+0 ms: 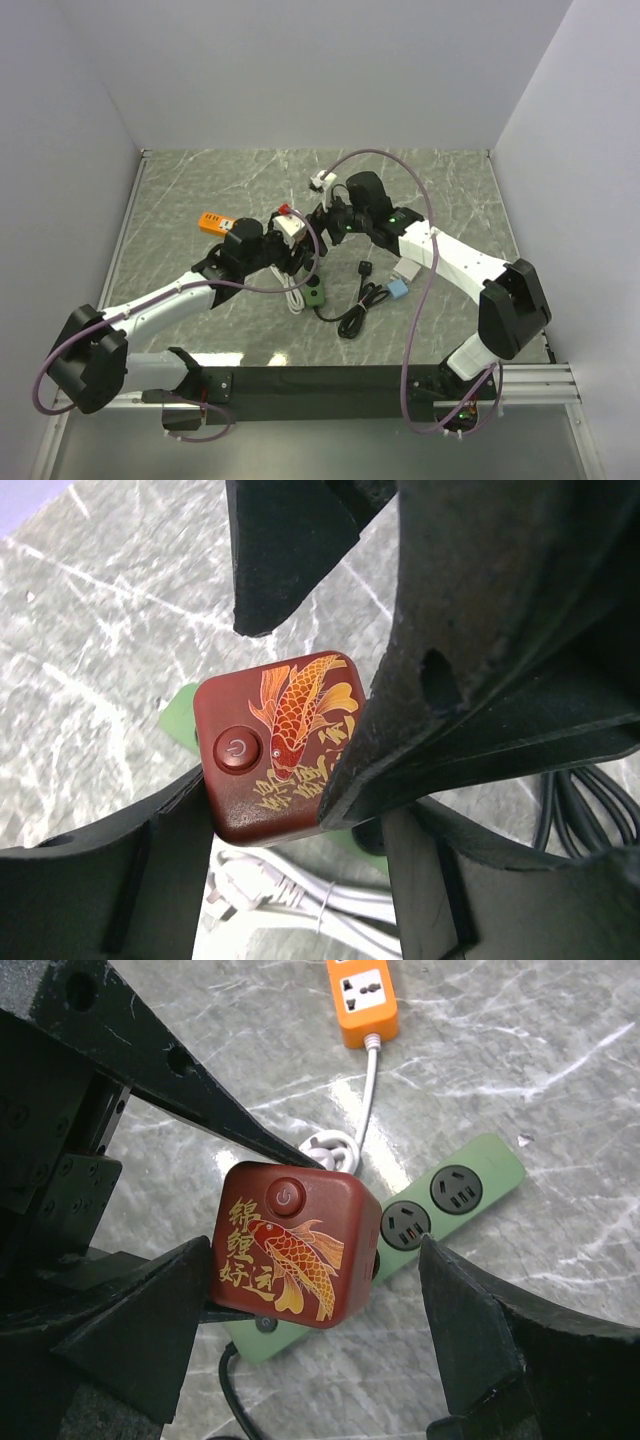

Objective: Insert the plug

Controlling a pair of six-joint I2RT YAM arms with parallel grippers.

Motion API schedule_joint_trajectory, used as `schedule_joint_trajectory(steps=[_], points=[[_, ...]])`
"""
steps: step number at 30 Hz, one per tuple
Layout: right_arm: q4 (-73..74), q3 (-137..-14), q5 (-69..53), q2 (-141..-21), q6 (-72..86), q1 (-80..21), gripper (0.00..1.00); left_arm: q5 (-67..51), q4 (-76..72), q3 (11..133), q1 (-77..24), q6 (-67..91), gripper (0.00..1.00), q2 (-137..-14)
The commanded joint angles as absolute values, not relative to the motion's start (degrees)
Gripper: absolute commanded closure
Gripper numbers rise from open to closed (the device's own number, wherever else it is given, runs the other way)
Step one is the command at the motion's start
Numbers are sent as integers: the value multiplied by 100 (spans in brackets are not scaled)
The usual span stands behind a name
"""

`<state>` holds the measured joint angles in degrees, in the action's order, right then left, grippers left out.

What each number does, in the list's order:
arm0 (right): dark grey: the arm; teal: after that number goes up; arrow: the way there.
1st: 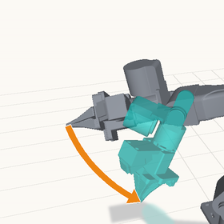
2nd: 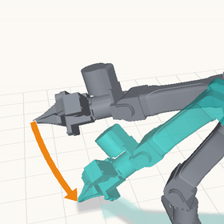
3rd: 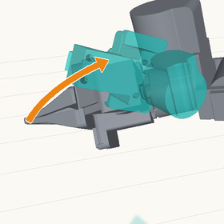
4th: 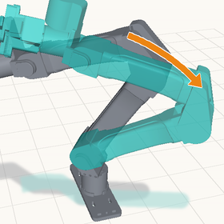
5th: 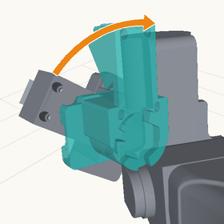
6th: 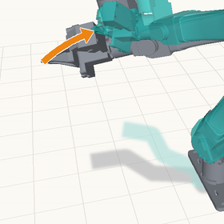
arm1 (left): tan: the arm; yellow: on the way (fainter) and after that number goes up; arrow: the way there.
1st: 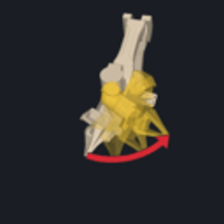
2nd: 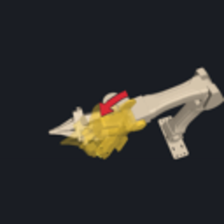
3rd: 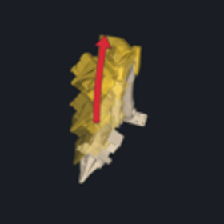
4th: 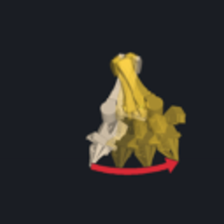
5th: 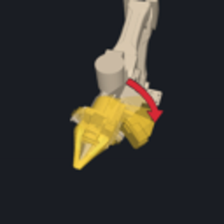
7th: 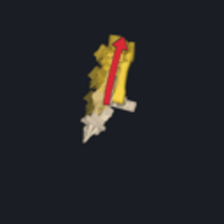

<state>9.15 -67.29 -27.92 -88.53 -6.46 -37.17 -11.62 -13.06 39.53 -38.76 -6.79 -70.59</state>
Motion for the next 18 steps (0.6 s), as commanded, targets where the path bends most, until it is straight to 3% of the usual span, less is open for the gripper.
schedule_joint_trajectory(steps=[1, 18], points=[[1169, -6960, -2348, -9315, -1046, -4087, 11, -1538, -1907, 4131, -3990, -738, 100, -6759], [1204, -7163, -3542, -9519, -967, -3797, 13, -2136, -1767, 3946, -3990, -1090, 100, -6706]])
